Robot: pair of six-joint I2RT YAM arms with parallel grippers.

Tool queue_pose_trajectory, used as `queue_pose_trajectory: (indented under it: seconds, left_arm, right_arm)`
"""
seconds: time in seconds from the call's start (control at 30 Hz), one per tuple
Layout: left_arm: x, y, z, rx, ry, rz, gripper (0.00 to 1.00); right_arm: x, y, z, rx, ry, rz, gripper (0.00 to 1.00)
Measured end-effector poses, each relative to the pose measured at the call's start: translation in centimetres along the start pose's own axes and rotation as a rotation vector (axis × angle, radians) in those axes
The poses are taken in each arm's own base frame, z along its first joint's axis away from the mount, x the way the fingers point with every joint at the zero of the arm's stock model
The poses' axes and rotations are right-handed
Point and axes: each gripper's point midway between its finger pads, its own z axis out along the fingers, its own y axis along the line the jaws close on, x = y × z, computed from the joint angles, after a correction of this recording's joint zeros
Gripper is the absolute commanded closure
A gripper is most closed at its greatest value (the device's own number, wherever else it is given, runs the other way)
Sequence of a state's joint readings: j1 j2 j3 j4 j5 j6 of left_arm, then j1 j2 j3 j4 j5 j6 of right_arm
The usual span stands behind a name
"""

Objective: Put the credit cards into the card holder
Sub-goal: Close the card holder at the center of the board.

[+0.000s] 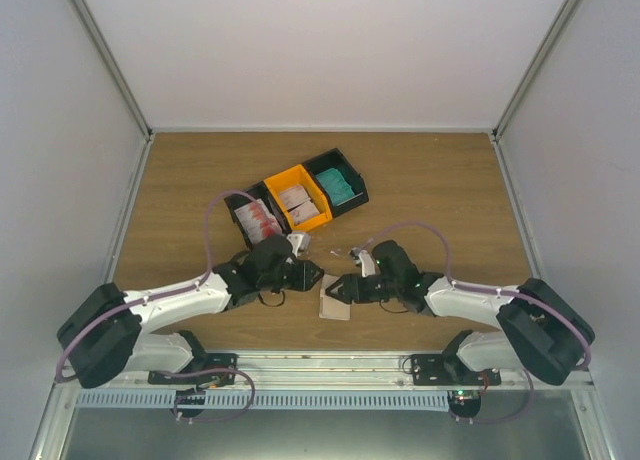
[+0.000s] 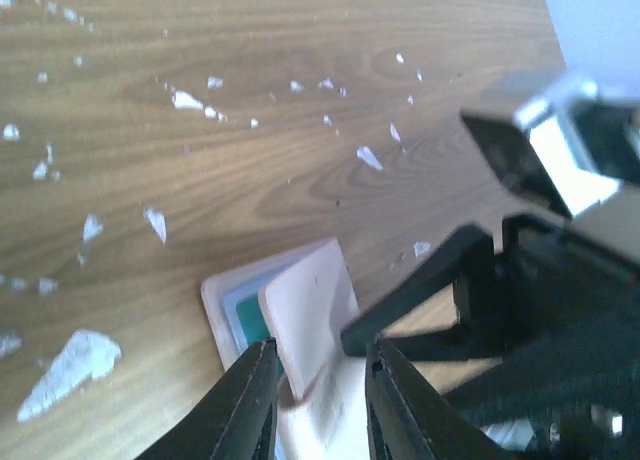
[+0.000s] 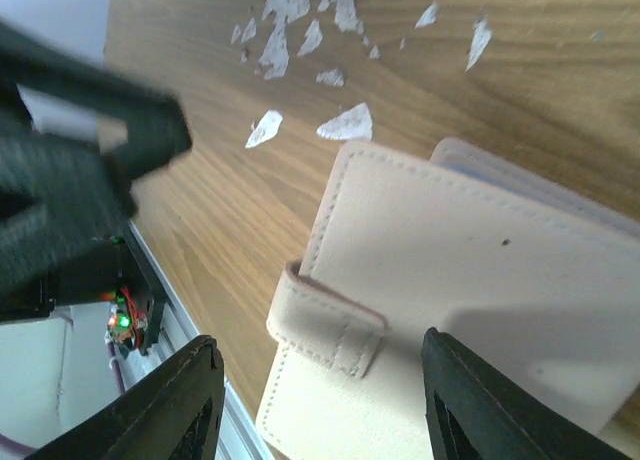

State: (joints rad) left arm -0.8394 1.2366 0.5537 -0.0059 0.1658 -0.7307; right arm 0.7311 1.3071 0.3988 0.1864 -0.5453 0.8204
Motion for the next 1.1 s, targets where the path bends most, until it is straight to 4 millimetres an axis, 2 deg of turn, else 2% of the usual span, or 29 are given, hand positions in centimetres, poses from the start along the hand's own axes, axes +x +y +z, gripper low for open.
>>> queue_pose_trajectory:
  seconds: [0.1,0.27,0.4,0.7,0.9,0.97,1.1]
  left_arm:
    - [-1.3,0.1,0.6,0.008,-0.01,-0.01,0.74]
    - [-1.7,2.2,1.4,-0.027,0.008,-0.062,0.74]
    - [-2.7,3.4,1.0,-0.047,-0.018,-0.1,0.73]
    - [-3.5,3.9,-0.9,-0.045,-0.074,-0.123,0.71]
    - [-3.3,5.3,-1.6,-0.106,-0.088,-0.153,0.69]
    - [-3.5,6.1,-2.5,-0.152,-0.116,-0.172,0.67]
    - [-4.8,7.0,-5.5,-0.215,-0.232,-0.202,0.65]
  right_arm:
    - [0.8,0.3,0.4,0.006,0.018,-0.012,0.43]
    - [2.5,0.8,1.4,0.034,0.069,-0.047,0.42]
    - [3.1,1.5,2.8,0.079,0.106,-0.091,0.42]
    - [3.0,3.1,5.6,0.174,0.135,-0.197,0.42]
    - [3.2,4.5,6.9,0.224,0.153,-0.284,0.42]
    - [3.1,5.1,7.3,0.231,0.151,-0.313,0.42]
    - [2.9,5.7,8.4,0.248,0.154,-0.354,0.41]
